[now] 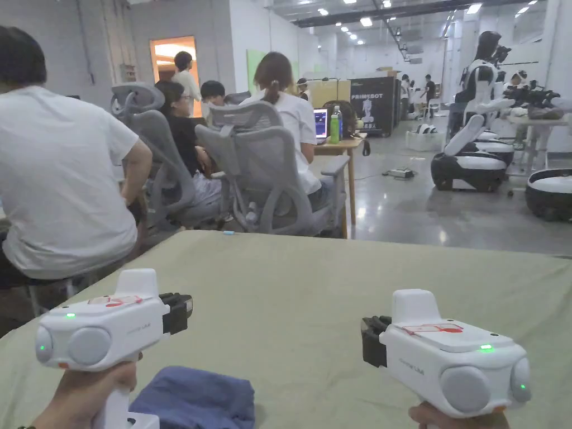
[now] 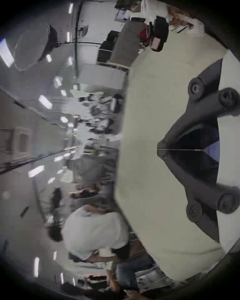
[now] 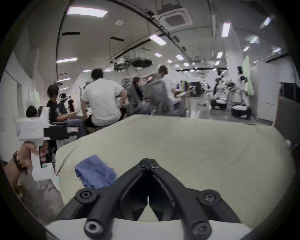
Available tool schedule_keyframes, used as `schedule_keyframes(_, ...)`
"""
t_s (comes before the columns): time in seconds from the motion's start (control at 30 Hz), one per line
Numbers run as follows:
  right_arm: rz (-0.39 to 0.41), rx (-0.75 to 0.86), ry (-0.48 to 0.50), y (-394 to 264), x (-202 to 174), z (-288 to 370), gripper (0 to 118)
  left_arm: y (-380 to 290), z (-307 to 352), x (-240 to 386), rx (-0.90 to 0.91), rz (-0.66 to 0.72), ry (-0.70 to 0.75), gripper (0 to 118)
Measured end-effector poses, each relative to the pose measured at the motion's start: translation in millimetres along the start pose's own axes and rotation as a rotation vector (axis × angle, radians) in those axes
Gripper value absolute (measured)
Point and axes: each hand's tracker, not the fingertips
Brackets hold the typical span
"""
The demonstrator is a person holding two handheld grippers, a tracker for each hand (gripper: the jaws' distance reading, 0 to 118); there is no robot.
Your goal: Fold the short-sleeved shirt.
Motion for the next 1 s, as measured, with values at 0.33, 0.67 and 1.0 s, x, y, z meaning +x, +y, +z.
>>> schedule_keyframes(0.33,0.139,0.143,-0.462,-26,118,172,0,-77,33,232,0.11,-0.124,-0.068,0)
schedule_keyframes(0.67,0.081,0.235,-0.585,-104,153,264,0,-131,71,307,0.18,-0.145,-0.062,0)
schedule_keyframes(1.0,0.075,0.246,-0.582,-134,145,253,0,-154,79,299,0.194,-0.156,-0.037,0)
